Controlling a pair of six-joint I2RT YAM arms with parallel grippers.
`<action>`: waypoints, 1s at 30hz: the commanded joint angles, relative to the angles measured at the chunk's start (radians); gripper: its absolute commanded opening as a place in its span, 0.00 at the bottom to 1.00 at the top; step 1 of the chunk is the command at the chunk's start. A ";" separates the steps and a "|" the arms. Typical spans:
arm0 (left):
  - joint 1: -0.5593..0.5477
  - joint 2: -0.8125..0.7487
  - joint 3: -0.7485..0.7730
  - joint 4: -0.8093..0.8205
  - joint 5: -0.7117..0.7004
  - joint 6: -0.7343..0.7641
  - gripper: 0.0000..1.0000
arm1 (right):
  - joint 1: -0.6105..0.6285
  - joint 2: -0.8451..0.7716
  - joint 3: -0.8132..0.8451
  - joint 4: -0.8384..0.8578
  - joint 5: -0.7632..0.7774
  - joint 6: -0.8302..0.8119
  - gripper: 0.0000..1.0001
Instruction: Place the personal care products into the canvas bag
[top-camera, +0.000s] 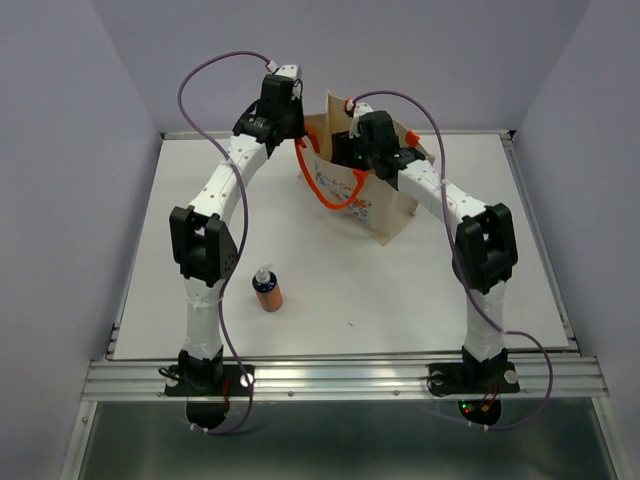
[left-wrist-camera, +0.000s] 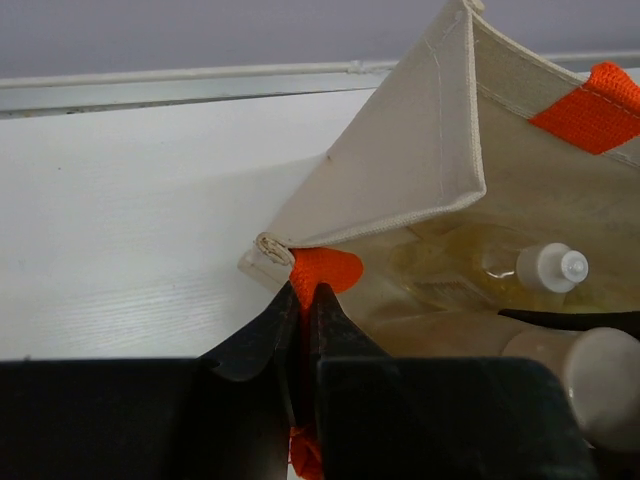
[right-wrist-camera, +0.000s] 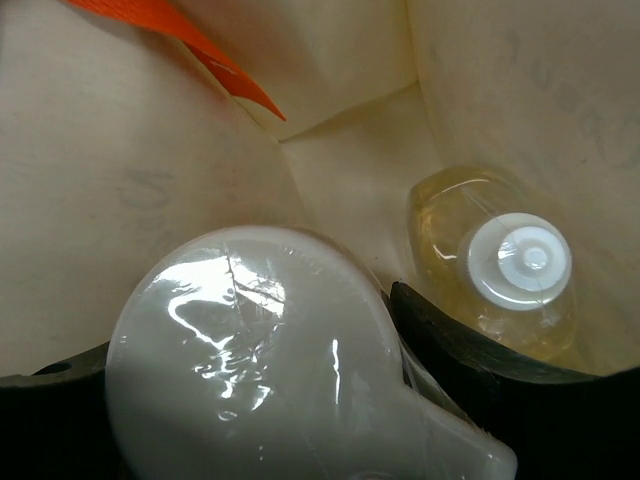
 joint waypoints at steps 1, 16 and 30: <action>0.003 -0.060 0.064 0.067 -0.012 0.013 0.00 | 0.006 -0.004 0.037 0.131 -0.030 -0.004 0.06; 0.003 -0.060 0.061 0.057 -0.022 0.008 0.00 | 0.006 0.011 -0.040 0.129 0.003 -0.037 0.49; 0.003 -0.047 0.065 0.050 -0.027 0.004 0.00 | 0.006 -0.048 -0.016 0.131 -0.025 -0.040 0.93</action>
